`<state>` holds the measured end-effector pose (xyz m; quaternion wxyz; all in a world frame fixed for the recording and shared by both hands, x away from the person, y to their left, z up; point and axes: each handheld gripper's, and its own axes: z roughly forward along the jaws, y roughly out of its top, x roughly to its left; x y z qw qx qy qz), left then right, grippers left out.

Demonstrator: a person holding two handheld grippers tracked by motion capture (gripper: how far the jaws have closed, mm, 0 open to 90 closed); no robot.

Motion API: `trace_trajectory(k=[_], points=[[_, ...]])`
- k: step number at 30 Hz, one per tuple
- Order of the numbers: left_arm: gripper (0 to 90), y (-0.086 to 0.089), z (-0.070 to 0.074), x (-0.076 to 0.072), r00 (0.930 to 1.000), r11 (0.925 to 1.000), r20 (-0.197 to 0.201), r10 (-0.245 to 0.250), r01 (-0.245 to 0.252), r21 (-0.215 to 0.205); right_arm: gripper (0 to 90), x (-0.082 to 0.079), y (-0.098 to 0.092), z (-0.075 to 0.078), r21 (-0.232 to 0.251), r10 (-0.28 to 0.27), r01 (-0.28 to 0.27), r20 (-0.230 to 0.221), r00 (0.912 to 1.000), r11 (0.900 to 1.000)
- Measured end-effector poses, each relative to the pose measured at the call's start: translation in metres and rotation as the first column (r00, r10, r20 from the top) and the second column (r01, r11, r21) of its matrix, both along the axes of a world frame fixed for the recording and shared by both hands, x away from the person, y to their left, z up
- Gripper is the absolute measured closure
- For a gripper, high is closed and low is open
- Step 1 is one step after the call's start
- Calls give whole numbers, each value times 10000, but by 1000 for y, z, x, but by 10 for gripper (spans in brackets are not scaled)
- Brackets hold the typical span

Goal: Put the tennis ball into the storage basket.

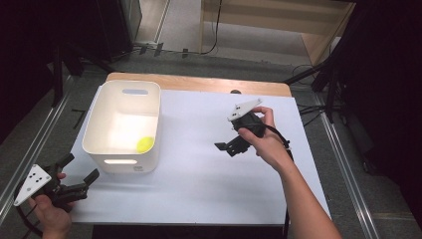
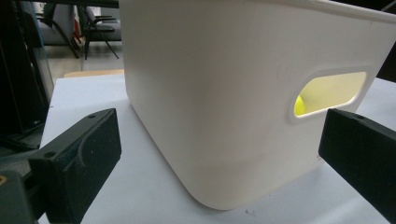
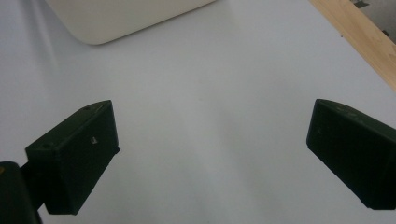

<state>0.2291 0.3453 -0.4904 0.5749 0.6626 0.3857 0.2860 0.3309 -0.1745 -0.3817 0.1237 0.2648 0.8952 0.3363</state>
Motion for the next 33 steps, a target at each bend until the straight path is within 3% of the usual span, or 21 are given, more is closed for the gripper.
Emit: trace_trajectory(k=[7,15,30,33], points=[[0,0,0,0,10000,10000,-8,24,-24,9,14,-9,-26,-12,661,-512,500,175,9985,9966],[0,0,0,0,10000,10000,-14,38,-38,21,14,-23,-55,-30,1439,-1080,1002,474,9930,9845],[0,-1,0,0,9999,9999,-42,115,-114,121,14,-60,-108,-63,2814,-2177,1874,803,9727,9411],[0,-1,0,0,9999,9998,-48,133,-132,136,14,-67,-118,-71,3067,-2443,2104,762,9667,9282]])
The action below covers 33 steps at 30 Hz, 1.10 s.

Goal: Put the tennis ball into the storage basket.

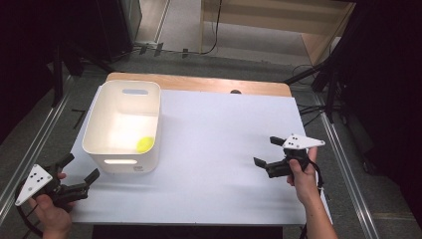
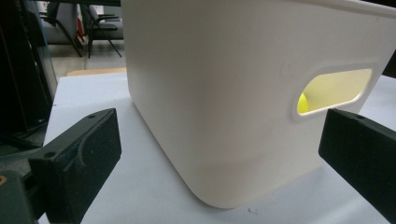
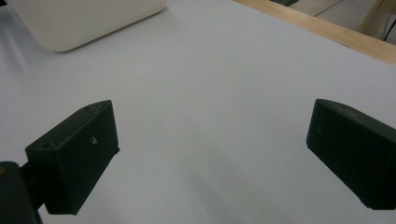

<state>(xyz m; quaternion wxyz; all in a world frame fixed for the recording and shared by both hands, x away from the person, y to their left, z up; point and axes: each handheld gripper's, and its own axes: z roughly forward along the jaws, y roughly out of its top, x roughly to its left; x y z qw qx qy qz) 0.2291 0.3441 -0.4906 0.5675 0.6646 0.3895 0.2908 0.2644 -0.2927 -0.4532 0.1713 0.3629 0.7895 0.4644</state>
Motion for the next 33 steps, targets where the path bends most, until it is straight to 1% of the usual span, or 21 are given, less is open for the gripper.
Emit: trace_trajectory(k=[4,9,13,16,17,19,20,23,24,25,26,27,28,29,30,31,33], points=[[0,0,0,0,10000,10000,0,41,-41,-30,14,-9,-13,-9,349,-361,356,138,9993,9988],[0,0,0,0,9999,9999,-16,121,-121,5,14,-21,-28,-18,545,-766,742,428,9961,9958],[0,-1,0,0,10000,9999,-34,82,-82,77,14,-31,-41,-27,741,-1094,1060,436,9930,9916],[0,-1,0,0,10000,9999,-21,62,-62,105,14,-40,-50,-34,759,-1314,1276,476,9902,9889],[0,-1,0,0,10000,9999,-23,64,-64,100,14,-44,-53,-36,825,-1432,1395,410,9888,9868],[0,-1,0,0,10000,9999,-31,85,-85,83,13,-50,-61,-40,1001,-1597,1546,459,9861,9829],[0,0,0,0,10000,9999,-41,86,-85,94,13,-53,-64,-43,1086,-1717,1664,412,9843,9801],[0,-1,0,0,9999,9999,-42,92,-91,79,14,-62,-74,-50,1292,-2012,1929,541,9781,9727],[0,0,0,0,10000,9999,-47,85,-85,94,13,-66,-77,-51,1409,-2123,2034,515,9758,9689],[0,0,0,0,10000,9999,-48,70,-70,83,14,-69,-82,-53,1535,-2325,2226,494,9713,9627],[0,0,0,0,10000,10000,-45,56,-56,73,13,-71,-85,-54,1570,-2383,2280,504,9699,9609],[0,0,0,0,10000,10000,-25,24,-24,77,14,-74,-88,-55,1529,-2536,2434,512,9660,9578],[0,0,0,0,10000,10000,-27,14,-13,84,13,-77,-92,-56,1474,-2773,2664,585,9590,9525],[0,-1,0,0,10000,10000,-34,12,-12,80,14,-80,-96,-57,1556,-2946,2832,555,9540,9464],[0,0,0,0,10000,10000,-33,26,-26,82,13,-83,-101,-58,1767,-3044,2917,490,9513,9401],[0,0,0,0,10000,10000,-44,35,-35,66,14,-84,-105,-59,1987,-3116,2955,547,9486,9345],[0,0,0,0,10000,9999,-51,80,-80,93,14,-85,-112,-61,2532,-3166,2955,460,9474,9212]])
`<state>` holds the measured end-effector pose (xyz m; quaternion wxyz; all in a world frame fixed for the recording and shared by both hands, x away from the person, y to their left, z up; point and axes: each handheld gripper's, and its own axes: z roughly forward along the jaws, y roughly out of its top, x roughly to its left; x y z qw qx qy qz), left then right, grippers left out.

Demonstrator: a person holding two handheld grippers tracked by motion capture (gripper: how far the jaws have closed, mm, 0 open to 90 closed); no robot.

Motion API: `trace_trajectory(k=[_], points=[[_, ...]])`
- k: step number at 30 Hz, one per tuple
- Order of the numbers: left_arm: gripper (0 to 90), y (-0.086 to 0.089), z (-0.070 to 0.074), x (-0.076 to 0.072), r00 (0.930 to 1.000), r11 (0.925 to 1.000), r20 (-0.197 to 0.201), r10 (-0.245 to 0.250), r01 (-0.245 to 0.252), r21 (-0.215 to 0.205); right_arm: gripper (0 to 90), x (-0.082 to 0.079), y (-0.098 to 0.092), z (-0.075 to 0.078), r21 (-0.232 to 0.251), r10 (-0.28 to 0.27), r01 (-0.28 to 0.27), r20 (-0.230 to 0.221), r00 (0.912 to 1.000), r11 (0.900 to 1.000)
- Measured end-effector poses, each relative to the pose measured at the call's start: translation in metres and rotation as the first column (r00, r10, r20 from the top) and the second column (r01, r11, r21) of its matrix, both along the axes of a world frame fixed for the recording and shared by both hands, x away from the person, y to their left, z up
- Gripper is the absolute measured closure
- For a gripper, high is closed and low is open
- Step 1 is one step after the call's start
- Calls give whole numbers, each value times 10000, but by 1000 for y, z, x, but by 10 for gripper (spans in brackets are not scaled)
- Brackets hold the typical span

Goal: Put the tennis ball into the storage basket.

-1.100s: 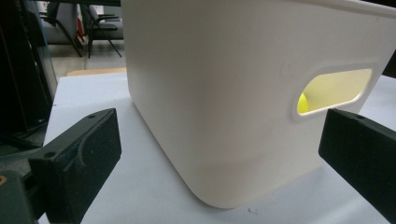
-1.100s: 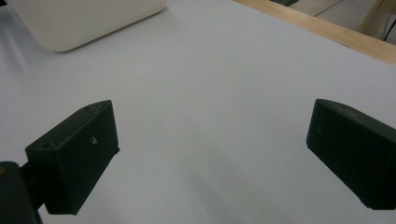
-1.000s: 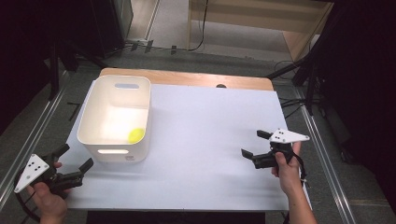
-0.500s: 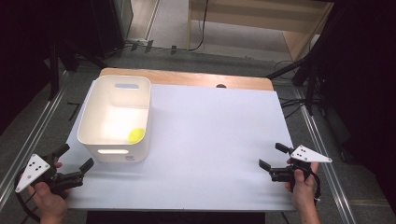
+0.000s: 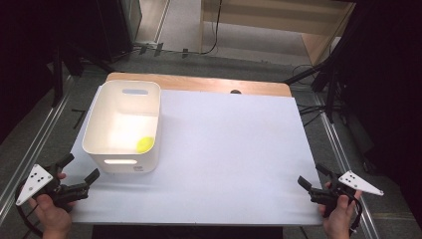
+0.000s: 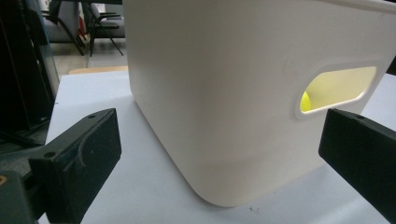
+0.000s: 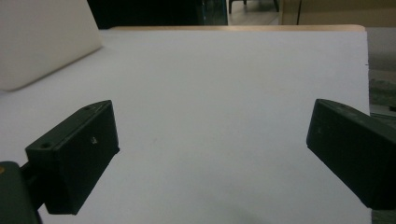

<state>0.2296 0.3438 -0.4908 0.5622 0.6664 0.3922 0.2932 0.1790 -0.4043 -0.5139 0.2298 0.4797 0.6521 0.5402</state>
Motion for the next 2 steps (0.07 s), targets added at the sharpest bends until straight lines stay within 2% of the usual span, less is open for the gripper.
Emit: trace_trajectory(k=[2], points=[[0,-1,0,0,10000,10000,-12,13,-13,63,14,1,-4,-3,348,-48,47,31,10000,9994]])
